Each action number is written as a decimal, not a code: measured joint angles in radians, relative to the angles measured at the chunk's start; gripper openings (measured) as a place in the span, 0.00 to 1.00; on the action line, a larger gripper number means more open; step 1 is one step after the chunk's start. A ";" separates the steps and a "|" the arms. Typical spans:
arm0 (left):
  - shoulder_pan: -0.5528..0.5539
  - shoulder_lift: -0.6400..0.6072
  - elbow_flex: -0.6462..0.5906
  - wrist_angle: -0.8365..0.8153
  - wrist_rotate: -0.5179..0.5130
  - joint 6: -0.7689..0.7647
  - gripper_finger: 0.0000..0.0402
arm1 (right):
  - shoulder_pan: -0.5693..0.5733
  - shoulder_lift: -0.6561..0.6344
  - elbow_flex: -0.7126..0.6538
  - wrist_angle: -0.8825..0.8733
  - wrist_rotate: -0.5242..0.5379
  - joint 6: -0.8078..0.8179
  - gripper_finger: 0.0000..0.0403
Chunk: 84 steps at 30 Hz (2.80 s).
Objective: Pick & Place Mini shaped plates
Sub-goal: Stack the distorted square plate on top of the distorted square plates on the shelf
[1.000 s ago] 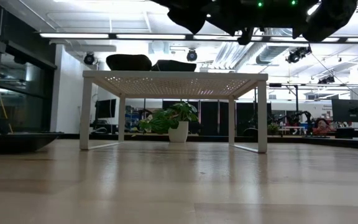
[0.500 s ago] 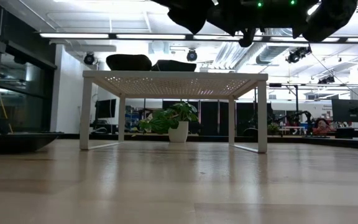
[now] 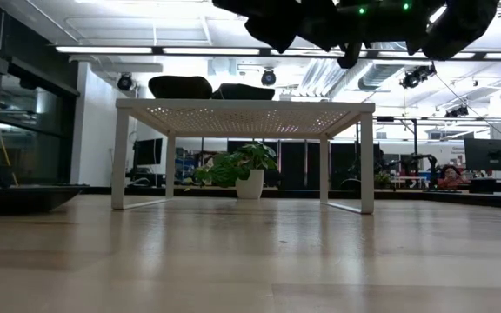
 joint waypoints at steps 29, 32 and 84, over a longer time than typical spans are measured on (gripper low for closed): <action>-0.048 -0.004 0.000 0.017 0.019 0.352 0.55 | -0.025 0.000 0.003 -0.052 -0.101 -0.015 0.00; -0.061 -0.014 -0.001 0.016 -0.007 0.386 0.59 | -0.044 -0.001 0.003 -0.075 -0.108 0.012 0.00; -0.395 -0.268 0.000 -1.666 -0.313 -0.829 0.61 | -0.365 0.294 1.217 -2.180 -0.899 0.382 0.00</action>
